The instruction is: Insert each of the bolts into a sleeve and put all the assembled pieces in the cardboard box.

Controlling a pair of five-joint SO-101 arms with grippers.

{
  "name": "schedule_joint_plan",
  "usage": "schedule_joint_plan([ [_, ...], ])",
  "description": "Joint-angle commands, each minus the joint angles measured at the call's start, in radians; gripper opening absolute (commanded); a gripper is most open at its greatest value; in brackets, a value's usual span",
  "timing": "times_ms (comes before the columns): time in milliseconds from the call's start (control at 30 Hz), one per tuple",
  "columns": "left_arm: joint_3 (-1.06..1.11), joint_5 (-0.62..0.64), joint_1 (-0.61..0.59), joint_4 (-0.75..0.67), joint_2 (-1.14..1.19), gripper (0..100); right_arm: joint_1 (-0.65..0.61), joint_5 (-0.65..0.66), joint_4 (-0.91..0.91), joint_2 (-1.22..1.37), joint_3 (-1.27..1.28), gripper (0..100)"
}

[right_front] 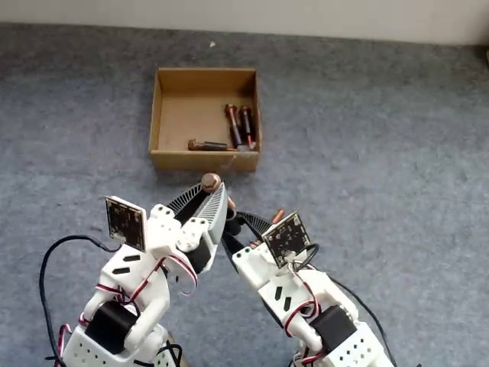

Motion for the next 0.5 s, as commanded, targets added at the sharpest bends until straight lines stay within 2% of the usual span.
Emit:
schedule_joint_plan([
  [0, -0.058, -0.041, 0.018, 0.008, -0.012, 1, 0.025, 0.003, 0.002, -0.022, 0.14, 0.4],
  [467, -0.171, -0.038, 0.016, 0.009, -0.012, 1, 0.025, 0.005, 0.002, -0.022, 0.14, 0.4],
])
